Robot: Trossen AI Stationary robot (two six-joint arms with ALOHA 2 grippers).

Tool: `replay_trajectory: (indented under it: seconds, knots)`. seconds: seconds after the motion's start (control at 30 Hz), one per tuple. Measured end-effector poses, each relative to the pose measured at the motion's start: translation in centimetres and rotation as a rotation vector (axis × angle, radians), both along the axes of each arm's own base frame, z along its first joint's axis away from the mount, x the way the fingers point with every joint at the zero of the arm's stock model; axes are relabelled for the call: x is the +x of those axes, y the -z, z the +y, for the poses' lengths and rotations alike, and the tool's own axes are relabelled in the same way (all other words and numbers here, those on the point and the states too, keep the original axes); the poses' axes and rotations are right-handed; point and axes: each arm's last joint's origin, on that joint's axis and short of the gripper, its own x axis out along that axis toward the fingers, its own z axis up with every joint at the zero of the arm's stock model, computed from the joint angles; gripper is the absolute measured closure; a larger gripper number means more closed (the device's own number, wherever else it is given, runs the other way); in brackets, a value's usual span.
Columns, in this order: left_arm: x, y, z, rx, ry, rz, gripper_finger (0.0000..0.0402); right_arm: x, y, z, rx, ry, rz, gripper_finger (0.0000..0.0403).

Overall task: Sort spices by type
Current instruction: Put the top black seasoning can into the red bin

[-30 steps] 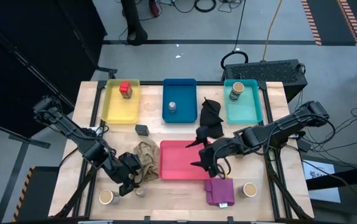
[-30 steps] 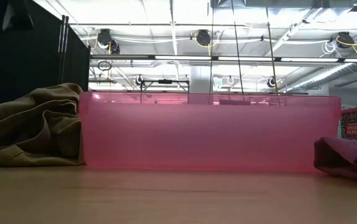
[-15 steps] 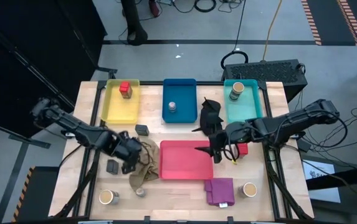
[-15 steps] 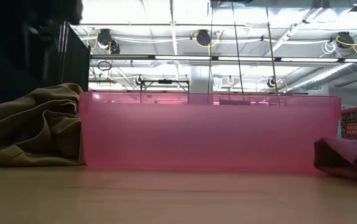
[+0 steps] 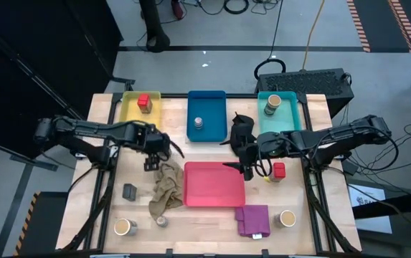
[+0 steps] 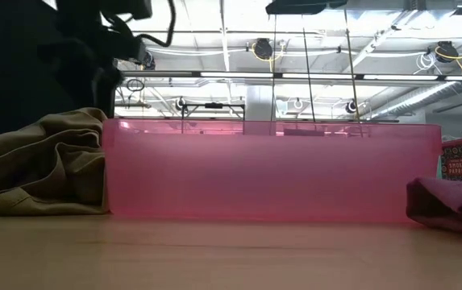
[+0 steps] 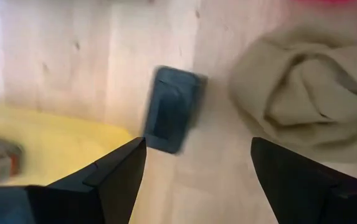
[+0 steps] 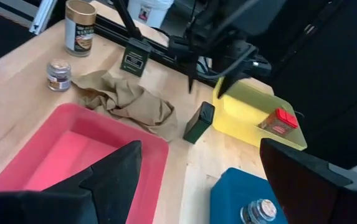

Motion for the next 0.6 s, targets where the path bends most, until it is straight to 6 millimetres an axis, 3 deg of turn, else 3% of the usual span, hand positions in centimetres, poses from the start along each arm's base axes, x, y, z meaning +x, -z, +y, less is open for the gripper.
replay_trajectory:
  seconds: [0.3,0.6]
  knots:
    - [0.9,0.1,3.0,-0.037,0.036,-0.074,0.0107,0.1,0.2,-0.8,0.032,-0.013,0.021,0.0093]
    - [1.5,2.3,3.7,-0.092,0.014,0.04,0.0107,-0.1,0.6,-0.8,0.073,0.008,0.064,0.0093]
